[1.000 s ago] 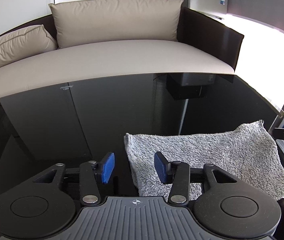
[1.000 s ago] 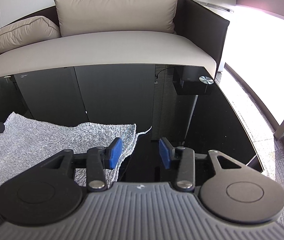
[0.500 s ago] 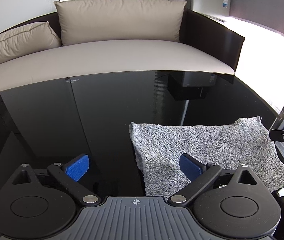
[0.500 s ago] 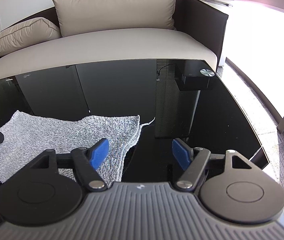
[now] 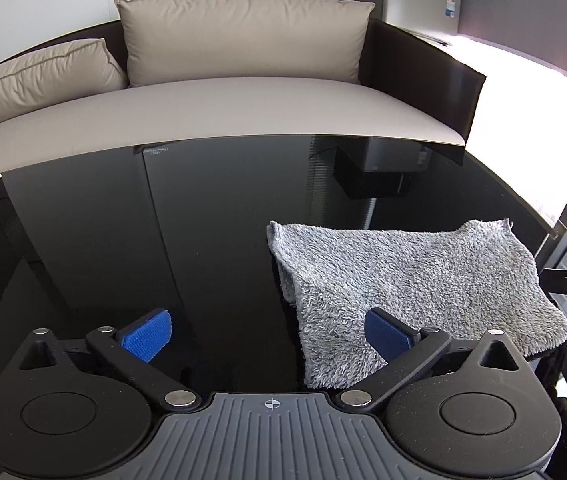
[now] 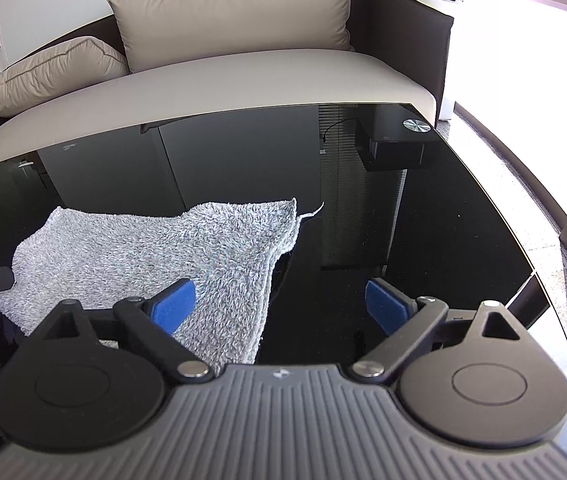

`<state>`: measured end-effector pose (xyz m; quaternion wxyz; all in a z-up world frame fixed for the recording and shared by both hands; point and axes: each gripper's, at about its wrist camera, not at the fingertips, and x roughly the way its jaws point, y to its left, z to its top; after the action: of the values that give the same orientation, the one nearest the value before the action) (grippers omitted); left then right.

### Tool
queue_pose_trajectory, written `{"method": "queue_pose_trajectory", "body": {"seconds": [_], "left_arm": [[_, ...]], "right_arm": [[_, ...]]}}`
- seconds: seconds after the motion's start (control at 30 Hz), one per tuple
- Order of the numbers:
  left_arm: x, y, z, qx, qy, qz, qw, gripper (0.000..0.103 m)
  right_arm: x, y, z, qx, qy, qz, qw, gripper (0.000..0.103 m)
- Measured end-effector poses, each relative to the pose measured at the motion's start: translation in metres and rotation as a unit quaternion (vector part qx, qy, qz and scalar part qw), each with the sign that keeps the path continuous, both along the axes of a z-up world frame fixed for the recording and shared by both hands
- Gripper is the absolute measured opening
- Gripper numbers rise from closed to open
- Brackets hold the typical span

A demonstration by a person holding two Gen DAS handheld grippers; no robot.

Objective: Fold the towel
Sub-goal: 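Withdraw both open grippers above the half-folded grey towel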

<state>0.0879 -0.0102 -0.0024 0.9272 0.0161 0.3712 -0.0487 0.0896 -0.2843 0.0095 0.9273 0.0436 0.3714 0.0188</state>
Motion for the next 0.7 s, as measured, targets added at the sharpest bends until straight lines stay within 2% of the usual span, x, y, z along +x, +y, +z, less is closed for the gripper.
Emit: {"method": "queue_pose_trajectory", "body": {"seconds": [0.43, 0.53, 0.7], "left_arm": [[-0.026, 0.01, 0.001, -0.025, -0.001, -0.009, 0.9996, 0.102], [-0.03, 0.005, 0.0, -0.016, 0.001, -0.015, 0.9998, 0.1], [-0.035, 0.004, -0.002, -0.027, 0.0, -0.019, 0.9995, 0.098]], "right_arm": [[-0.038, -0.006, 0.001, 0.027, 0.002, -0.014, 1.0, 0.094], [-0.047, -0.006, 0.002, 0.035, -0.002, -0.021, 0.999, 0.094], [-0.055, -0.008, 0.001, 0.055, 0.001, -0.028, 0.998, 0.094]]}}
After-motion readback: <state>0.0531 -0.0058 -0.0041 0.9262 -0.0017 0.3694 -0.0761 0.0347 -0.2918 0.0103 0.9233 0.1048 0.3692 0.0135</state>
